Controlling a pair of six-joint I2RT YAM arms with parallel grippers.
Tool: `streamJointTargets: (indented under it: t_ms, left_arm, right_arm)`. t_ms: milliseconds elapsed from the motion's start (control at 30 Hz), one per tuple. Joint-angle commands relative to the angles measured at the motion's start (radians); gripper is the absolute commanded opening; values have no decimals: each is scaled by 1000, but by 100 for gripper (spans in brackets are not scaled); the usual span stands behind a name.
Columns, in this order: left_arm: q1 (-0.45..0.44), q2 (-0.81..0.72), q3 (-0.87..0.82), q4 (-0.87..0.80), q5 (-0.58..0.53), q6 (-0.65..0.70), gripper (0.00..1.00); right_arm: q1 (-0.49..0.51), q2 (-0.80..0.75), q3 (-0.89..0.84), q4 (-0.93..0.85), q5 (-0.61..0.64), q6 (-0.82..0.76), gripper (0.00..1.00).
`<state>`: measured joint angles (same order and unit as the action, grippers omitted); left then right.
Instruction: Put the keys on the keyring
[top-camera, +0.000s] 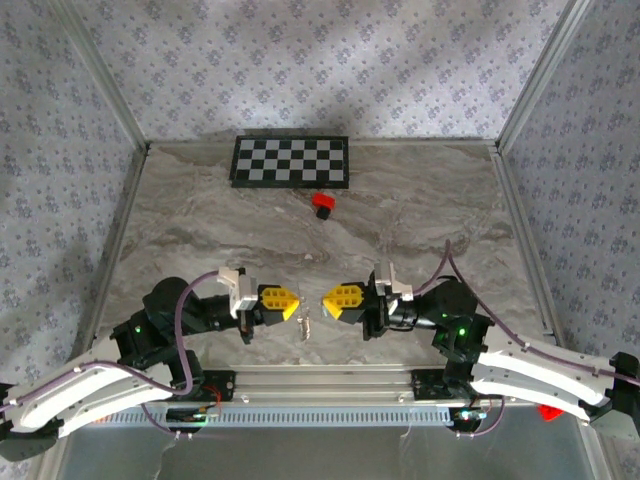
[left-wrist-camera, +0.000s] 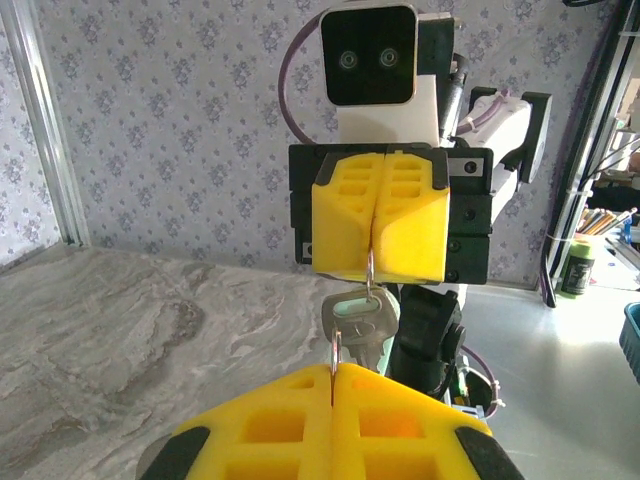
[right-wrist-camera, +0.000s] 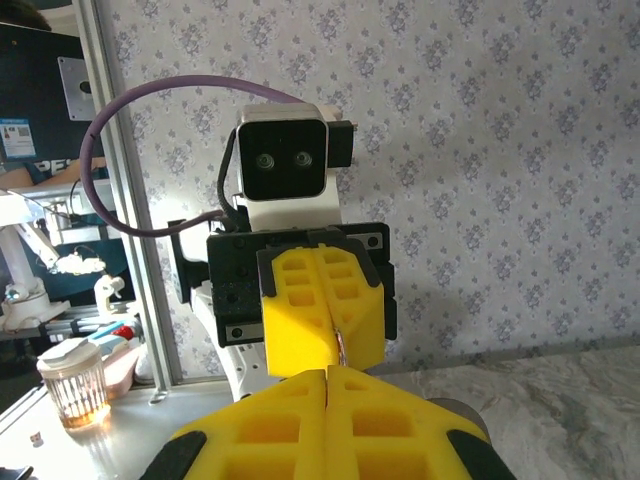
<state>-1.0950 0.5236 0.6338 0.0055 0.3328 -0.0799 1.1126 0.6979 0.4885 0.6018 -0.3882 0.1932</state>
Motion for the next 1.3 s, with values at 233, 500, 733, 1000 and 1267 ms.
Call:
streamJointTargets:
  t_ms: [233,500,733,1000,1267]
  left_arm:
    - [-9,22,32,114,30,-24,0]
    - [-11,25,24,123,37,-28,0]
    - [-11,22,23,123,35,-26,0]
    - [-11,26,6,165,39,-43,0]
    - [-11,32,-11,212,48,-63,0]
  right_arm:
    - [31,-8,-11,70,79,-38,0]
    - [47,18,14,39,91,-65,0]
    - [56,33,27,56,87,-69,0]
    - [74,49,13,127,118,-63,0]
    - [82,58,5,179,133,-64,0]
